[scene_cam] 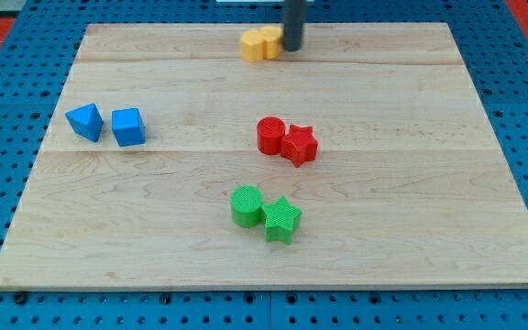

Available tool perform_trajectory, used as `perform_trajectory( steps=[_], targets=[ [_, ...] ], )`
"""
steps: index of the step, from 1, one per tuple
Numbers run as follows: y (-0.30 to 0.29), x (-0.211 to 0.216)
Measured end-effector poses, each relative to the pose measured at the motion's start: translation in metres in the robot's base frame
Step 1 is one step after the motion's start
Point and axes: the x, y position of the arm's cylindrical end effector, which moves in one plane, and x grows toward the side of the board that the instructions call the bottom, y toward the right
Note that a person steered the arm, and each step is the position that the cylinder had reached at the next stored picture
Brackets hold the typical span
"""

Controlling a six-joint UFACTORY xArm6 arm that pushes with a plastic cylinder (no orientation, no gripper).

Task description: Move yellow heart along with yellow hexagon to top left

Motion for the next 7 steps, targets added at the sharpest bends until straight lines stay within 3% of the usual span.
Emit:
perform_trajectory(
  steps=[2,4,5,6,7],
  targets=[
    [-0.141,0.0],
    [-0.185,0.004],
    [-0.174,0.012],
    [-0.075,0.012],
    [-0.022,-0.019]
  ],
)
